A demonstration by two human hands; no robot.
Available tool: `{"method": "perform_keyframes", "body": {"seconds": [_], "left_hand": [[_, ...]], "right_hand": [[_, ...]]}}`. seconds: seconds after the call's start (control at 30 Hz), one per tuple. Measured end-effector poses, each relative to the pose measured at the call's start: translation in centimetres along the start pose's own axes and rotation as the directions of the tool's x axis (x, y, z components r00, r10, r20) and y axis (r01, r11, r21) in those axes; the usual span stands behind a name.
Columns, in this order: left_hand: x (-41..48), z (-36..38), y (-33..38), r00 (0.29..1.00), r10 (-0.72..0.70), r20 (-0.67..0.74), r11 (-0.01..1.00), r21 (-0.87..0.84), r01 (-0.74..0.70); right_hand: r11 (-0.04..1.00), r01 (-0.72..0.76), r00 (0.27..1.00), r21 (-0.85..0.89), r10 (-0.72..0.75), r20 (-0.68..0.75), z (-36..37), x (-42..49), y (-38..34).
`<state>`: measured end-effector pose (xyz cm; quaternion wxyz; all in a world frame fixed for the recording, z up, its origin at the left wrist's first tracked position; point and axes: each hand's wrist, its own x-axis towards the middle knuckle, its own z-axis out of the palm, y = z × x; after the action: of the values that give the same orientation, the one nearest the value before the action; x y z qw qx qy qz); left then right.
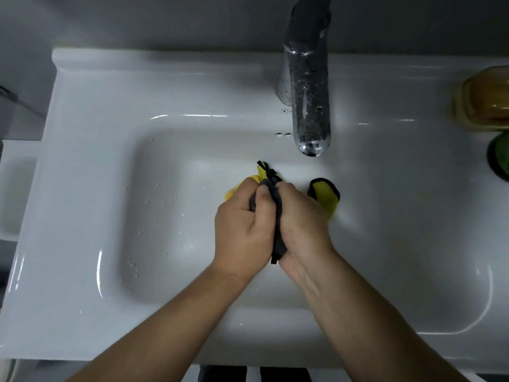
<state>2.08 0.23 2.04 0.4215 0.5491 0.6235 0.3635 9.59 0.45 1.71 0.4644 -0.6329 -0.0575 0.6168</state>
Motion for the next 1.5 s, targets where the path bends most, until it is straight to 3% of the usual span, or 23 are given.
{"method": "perform_keyframes", "body": {"seconds": [0.03, 0.1, 0.17, 0.23, 0.33, 0.43, 0.53, 0.63, 0.73, 0.8, 0.93, 1.07, 1.2, 1.27, 1.37, 1.5], "left_hand": [[0.1, -0.1, 0.1, 1.0, -0.011, 0.0, 1.0, 0.015, 0.011], [0.4, -0.3, 0.5, 0.999, -0.051, -0.018, 0.999, 0.004, 0.051], [1.0, -0.6, 1.2, 0.988, -0.145, -0.061, 0.989, -0.041, 0.142], [1.3, -0.8, 1.9, 0.961, -0.269, -0.059, 0.954, -0.154, 0.257], [0.6, -1.0, 2.6, 0.9, -0.41, 0.149, 0.844, -0.312, 0.436], [-0.1, -1.3, 2.5, 0.864, -0.388, 0.32, 0.847, -0.246, 0.471], [-0.9, -1.0, 1.9, 0.923, -0.279, 0.265, 0.947, -0.083, 0.31], [-1.3, -0.6, 1.3, 0.984, -0.137, 0.119, 0.99, -0.027, 0.141], [-1.1, -0.4, 0.6, 0.996, -0.052, 0.072, 0.998, -0.022, 0.054], [-0.5, -0.2, 0.6, 0.998, -0.014, 0.061, 1.0, -0.017, 0.015], [0.0, 0.0, 0.7, 0.998, 0.028, 0.063, 0.999, -0.031, -0.026], [-0.5, -0.6, 1.1, 0.999, -0.031, 0.04, 0.995, -0.093, 0.034], [-0.6, -2.2, 2.8, 0.985, -0.154, 0.079, 0.97, -0.176, 0.166], [-0.3, -3.2, 3.9, 0.966, -0.23, 0.122, 0.941, -0.226, 0.253], [0.3, -4.4, 5.7, 0.903, -0.351, 0.247, 0.84, -0.342, 0.42], [0.2, -5.8, 9.0, 0.827, -0.388, 0.407, 0.678, -0.482, 0.556]], "right_hand": [[1.0, 0.029, 1.0, -0.004, -0.029, 0.006, -0.2, -0.1, -0.3], [0.965, 0.22, 0.974, -0.142, -0.226, -0.023, -0.6, -0.8, -0.7], [0.852, 0.449, 0.887, -0.269, -0.462, 0.014, -1.3, -2.0, -0.5], [0.695, 0.638, 0.763, -0.332, -0.629, 0.151, -2.4, -2.7, 0.8], [0.455, 0.767, 0.616, -0.453, -0.722, 0.316, -4.2, -2.2, 2.9], [0.401, 0.756, 0.607, -0.518, -0.725, 0.325, -4.4, -1.5, 3.0], [0.488, 0.726, 0.654, -0.484, -0.707, 0.268, -3.3, -1.5, 2.3], [0.696, 0.593, 0.792, -0.404, -0.594, 0.139, -2.0, -1.8, 1.4], [0.887, 0.356, 0.931, -0.293, -0.365, 0.026, -1.3, -1.5, 0.7], [0.94, 0.265, 0.963, -0.214, -0.27, 0.009, -0.9, -1.1, 0.3], [0.95, 0.242, 0.968, -0.195, -0.251, -0.019, -0.6, -1.4, -0.9], [0.87, 0.352, 0.935, -0.345, -0.343, 0.088, -1.3, -2.4, -1.8], [0.852, 0.458, 0.886, -0.255, -0.412, 0.212, -3.5, -3.5, -1.4], [0.923, 0.345, 0.926, -0.169, -0.304, 0.225, -4.7, -3.9, -1.2], [0.966, 0.152, 0.974, -0.21, -0.11, 0.2, -5.6, -4.9, -2.0], [0.987, 0.04, 0.928, -0.153, 0.02, 0.373, -6.0, -7.0, -4.7]]}}
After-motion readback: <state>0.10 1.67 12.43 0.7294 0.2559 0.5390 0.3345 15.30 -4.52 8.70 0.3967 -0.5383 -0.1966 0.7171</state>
